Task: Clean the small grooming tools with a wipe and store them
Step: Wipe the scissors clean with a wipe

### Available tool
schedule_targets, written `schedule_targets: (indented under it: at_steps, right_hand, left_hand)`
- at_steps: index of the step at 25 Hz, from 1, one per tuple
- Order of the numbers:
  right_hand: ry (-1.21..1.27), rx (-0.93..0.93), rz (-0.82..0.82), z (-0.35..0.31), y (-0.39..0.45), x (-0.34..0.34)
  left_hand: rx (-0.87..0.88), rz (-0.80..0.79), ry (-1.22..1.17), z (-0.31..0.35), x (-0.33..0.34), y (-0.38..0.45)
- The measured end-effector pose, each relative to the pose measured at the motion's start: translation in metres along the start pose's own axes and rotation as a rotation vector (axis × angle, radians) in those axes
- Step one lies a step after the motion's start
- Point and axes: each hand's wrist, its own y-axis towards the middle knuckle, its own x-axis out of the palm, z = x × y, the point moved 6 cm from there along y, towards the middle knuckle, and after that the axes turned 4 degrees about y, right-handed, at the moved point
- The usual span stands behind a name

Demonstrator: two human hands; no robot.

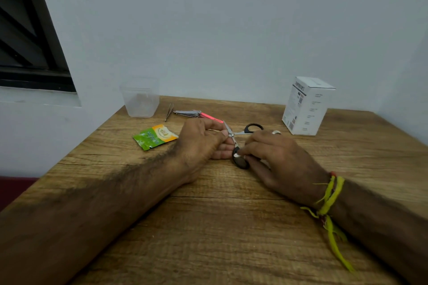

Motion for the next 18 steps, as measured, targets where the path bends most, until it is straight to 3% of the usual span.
schedule_targets:
  at_steps: [9,18]
  right_hand:
    - [-0.03,0.149,0.012,-0.005,0.01,0.001]
    - [0.156,0.636,0.144,0.005,0.006,0.001]
  left_hand:
    - [-0.001,-0.032,-0.016,0.001,0.006,-0.006]
    - [0.085,0.104,-0.063,0.012,0.005,-0.015]
